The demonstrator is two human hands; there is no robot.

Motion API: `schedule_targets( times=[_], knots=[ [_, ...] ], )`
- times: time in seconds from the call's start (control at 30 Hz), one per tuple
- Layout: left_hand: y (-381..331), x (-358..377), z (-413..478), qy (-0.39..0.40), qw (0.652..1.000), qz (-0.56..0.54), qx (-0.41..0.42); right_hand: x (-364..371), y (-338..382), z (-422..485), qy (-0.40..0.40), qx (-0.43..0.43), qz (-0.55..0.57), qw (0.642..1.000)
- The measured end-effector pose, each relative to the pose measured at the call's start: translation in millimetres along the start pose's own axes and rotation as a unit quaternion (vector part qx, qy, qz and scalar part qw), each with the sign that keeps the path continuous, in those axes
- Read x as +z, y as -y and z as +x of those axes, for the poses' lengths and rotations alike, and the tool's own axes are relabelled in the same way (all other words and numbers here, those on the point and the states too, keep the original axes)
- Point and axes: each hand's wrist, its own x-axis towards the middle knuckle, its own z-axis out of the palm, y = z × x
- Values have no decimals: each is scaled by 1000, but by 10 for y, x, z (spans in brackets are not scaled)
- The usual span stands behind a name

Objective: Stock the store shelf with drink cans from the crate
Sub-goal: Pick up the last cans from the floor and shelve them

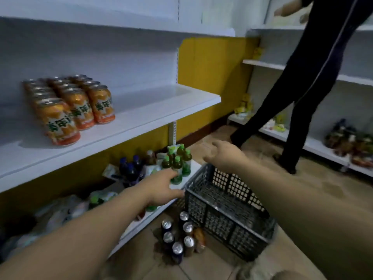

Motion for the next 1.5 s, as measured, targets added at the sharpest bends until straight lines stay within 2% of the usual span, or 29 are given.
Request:
schedule_targets(
  times=[0.17,0.57,0.7,0.87,0.97,1.2,1.37,1.5],
  knots=[
    [182,704,478,93,995,-12,-16,634,-645,164,80,59,8,995],
    [1029,2184,1829,217,974,-43,-49,2850,-1488,954,255,106,50,960],
    [1457,2788,2191,245,966,-38,-77,3634,-1663,1094,298,102,73,946],
    [1774,3351,2394,259,963,22,-68,4543,-1752,1179,356,106,98,923],
    [1925,3609,2491,250,966,23,-63,4956,-1768,1192,382,96,77,916],
    [2098,3692,2623,271,960,-26,-68,5195,-1766,1216,346,83,27,934],
    [1914,3285,2495,274,956,-73,-72,4586,-1742,1039,262,143,131,945],
    [1536,2851,2314,272,939,-196,-80,3845,-1515,866,153,169,266,937]
  ],
)
